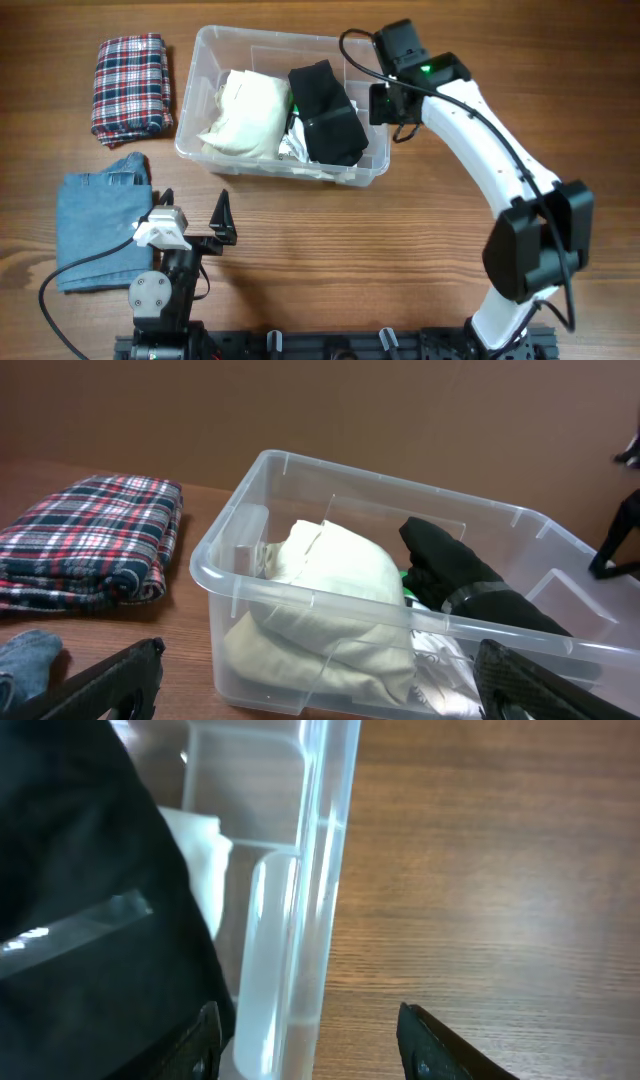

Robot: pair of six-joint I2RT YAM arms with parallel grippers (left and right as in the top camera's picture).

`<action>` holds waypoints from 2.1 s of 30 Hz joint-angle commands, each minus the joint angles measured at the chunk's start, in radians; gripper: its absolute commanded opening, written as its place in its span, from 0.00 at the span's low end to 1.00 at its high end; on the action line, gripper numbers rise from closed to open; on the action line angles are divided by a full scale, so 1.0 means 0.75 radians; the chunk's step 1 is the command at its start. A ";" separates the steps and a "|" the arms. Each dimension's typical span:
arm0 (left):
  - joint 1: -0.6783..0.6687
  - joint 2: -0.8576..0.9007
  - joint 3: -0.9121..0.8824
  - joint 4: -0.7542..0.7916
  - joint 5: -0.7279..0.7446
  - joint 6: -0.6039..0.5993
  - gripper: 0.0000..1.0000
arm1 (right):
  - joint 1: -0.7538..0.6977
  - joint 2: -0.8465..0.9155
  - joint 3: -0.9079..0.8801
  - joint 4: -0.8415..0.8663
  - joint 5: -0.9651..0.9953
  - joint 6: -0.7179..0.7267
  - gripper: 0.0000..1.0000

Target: Pack container

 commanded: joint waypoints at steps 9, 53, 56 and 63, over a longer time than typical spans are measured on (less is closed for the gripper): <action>0.004 -0.010 -0.004 -0.009 0.020 0.026 1.00 | -0.004 0.085 -0.016 0.076 -0.014 -0.019 0.33; 0.004 -0.010 -0.004 -0.009 0.020 0.026 1.00 | -0.168 0.119 -0.016 0.268 -0.045 -0.023 0.05; 0.004 -0.010 -0.004 -0.009 0.020 0.026 1.00 | -0.169 0.119 -0.016 0.292 -0.045 -0.196 0.04; 0.004 -0.010 -0.004 -0.009 0.020 0.026 1.00 | -0.182 0.119 -0.016 0.304 -0.055 -0.332 0.04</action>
